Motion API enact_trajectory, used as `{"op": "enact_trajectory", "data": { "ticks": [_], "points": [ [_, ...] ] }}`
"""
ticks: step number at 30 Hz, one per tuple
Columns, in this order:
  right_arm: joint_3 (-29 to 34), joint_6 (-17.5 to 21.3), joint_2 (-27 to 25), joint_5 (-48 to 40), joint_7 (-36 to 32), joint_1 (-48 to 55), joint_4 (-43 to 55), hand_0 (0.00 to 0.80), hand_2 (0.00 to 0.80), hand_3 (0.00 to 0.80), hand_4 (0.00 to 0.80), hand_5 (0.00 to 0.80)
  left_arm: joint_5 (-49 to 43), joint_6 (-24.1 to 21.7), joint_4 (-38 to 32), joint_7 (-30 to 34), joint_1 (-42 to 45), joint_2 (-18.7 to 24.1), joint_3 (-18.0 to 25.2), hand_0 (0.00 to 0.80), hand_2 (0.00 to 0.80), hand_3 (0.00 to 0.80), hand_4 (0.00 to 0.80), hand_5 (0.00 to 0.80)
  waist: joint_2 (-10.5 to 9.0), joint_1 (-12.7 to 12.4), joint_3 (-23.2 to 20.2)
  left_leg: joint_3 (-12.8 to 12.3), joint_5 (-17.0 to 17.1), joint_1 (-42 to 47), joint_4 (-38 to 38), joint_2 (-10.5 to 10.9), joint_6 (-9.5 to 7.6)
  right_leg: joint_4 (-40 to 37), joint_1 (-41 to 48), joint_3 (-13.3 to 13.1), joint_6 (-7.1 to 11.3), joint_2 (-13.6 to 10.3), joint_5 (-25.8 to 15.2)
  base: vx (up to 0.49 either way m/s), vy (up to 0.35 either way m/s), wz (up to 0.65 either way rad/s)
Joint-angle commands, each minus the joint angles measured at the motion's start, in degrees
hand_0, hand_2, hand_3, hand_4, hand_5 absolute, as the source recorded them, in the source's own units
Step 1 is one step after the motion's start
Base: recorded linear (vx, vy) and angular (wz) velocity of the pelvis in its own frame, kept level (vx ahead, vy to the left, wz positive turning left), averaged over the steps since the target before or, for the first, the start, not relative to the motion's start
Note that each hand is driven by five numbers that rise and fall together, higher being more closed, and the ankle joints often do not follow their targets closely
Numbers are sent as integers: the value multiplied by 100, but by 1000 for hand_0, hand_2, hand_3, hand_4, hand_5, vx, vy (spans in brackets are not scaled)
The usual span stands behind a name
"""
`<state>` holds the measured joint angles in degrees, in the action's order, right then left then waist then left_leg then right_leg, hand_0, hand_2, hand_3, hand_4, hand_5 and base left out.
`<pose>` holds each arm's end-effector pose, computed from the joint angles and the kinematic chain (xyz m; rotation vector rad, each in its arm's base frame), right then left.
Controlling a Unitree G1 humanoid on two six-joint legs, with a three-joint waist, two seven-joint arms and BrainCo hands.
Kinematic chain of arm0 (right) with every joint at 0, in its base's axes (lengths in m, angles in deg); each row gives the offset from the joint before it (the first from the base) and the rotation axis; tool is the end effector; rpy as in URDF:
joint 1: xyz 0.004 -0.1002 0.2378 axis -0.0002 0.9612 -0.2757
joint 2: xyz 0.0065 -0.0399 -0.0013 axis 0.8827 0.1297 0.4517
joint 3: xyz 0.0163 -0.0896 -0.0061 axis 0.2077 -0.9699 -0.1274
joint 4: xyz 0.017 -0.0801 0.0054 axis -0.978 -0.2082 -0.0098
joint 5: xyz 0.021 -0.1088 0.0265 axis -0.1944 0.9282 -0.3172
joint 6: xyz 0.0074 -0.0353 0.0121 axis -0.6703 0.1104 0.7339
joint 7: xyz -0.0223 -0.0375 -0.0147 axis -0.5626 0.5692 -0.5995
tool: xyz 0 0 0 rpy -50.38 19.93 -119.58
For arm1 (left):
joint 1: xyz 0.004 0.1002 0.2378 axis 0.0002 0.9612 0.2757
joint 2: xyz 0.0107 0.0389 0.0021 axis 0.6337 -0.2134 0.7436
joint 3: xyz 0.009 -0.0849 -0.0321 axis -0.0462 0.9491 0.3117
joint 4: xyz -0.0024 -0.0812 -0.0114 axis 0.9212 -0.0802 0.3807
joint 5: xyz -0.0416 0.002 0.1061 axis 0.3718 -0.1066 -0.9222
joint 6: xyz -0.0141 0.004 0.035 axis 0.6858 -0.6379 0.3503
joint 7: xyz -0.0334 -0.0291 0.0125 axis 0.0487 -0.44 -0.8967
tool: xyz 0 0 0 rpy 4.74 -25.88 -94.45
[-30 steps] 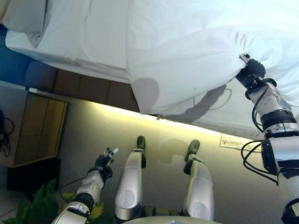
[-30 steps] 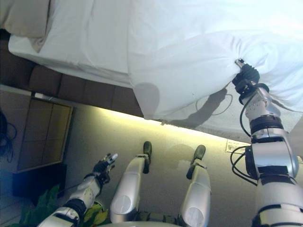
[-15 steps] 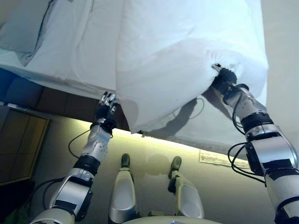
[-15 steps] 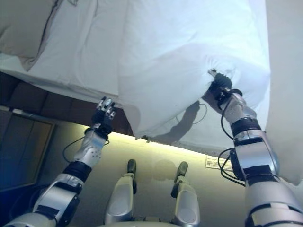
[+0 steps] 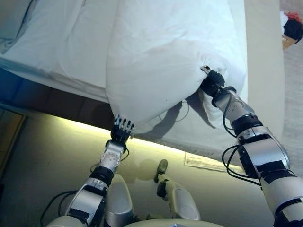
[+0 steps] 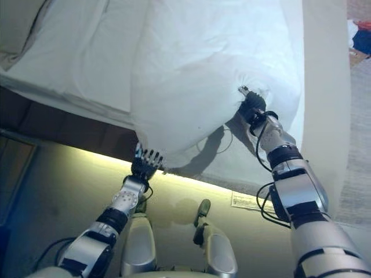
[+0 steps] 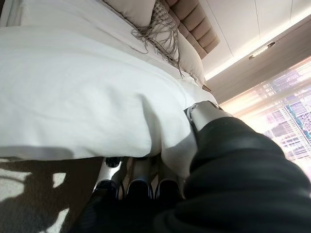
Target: Make the bed neatly
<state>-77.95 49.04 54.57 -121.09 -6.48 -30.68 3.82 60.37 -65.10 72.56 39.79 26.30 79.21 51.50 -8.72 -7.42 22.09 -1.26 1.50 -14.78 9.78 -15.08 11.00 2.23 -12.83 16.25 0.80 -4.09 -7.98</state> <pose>0.3646 -0.1974 0.1580 0.6514 0.0989 0.1344 0.2671 0.1500 -0.0071 -1.3404 0.4568 0.2931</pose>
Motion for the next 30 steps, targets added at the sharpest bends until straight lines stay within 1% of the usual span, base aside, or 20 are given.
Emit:
{"op": "enact_trajectory", "data": {
  "ticks": [1,3,7,9,11,14,16,19,21,25,30],
  "points": [
    [79,574,-189,-595,-202,-338,925,800,800,800,800,800,575,375,-2,-69,-11,-223,-69,0,0,0,0,0,-77,-96,-238,-4,166,34,-422,-219,-218,232,439,-42,648,-600,586,43,-69,1],
    [95,601,-126,-662,-262,-298,1056,800,800,800,800,800,736,445,-16,-162,11,-243,-77,0,0,0,0,0,-92,-92,-228,-20,172,73,-450,-228,-211,175,506,-51,658,-584,571,35,-48,1],
    [89,719,-18,-807,-287,-206,1437,800,800,800,800,800,1020,574,-144,-253,10,-268,-245,0,0,0,0,0,-112,-65,-206,-49,178,112,-483,-240,-194,85,581,-72,694,-580,528,13,-38,0],
    [79,801,58,-894,-323,-152,1648,800,800,800,800,800,1131,660,-227,-208,-15,-271,-377,0,0,0,0,0,-126,-41,-199,-65,178,127,-495,-249,-188,58,599,-89,709,-579,512,-2,-34,0],
    [77,783,125,-888,-381,-88,1822,800,800,800,800,800,1195,712,-280,-106,-58,-288,-477,0,0,0,0,0,-133,-8,-203,-84,173,154,-500,-255,-184,37,625,-108,719,-579,507,0,0,0],
    [8,721,210,-690,-380,145,2213,800,800,800,800,800,1235,611,-447,130,-116,-303,-668,0,0,0,0,0,-141,66,-214,-113,168,177,-479,-260,-187,44,637,-160,726,-589,507,0,0,0],
    [-6,603,244,-662,-354,427,2564,800,800,800,800,800,1266,480,-559,275,-178,-321,-705,0,0,0,0,0,-164,144,-233,-126,143,209,-452,-258,-195,47,659,-204,736,-589,510,16,-9,-1],
    [-13,441,324,-672,-339,881,2960,800,800,800,800,800,1293,255,-648,454,-300,-348,-683,0,0,0,0,0,-210,283,-287,-155,102,307,-427,-262,-203,41,709,-295,753,-582,510,55,-17,-8],
    [-25,333,369,-629,-355,1108,3206,800,800,800,800,800,1308,184,-679,611,-402,-334,-646,0,0,0,0,0,-224,369,-308,-178,76,358,-404,-273,-209,51,723,-354,760,-579,517,44,-10,-11],
    [-77,167,452,-554,-357,1547,3719,800,800,800,800,800,1462,116,-665,846,-748,-245,-453,0,0,0,0,0,-256,539,-355,-239,27,465,-389,-292,-206,33,771,-448,781,-570,523,38,-24,-6],
    [-181,91,574,-568,-354,1838,4058,800,800,800,800,800,1734,71,-602,991,-1100,-92,-231,0,0,0,0,0,-312,664,-411,-290,-21,574,-397,-310,-186,6,843,-519,803,-553,544,40,-30,-10]
  ]
}}
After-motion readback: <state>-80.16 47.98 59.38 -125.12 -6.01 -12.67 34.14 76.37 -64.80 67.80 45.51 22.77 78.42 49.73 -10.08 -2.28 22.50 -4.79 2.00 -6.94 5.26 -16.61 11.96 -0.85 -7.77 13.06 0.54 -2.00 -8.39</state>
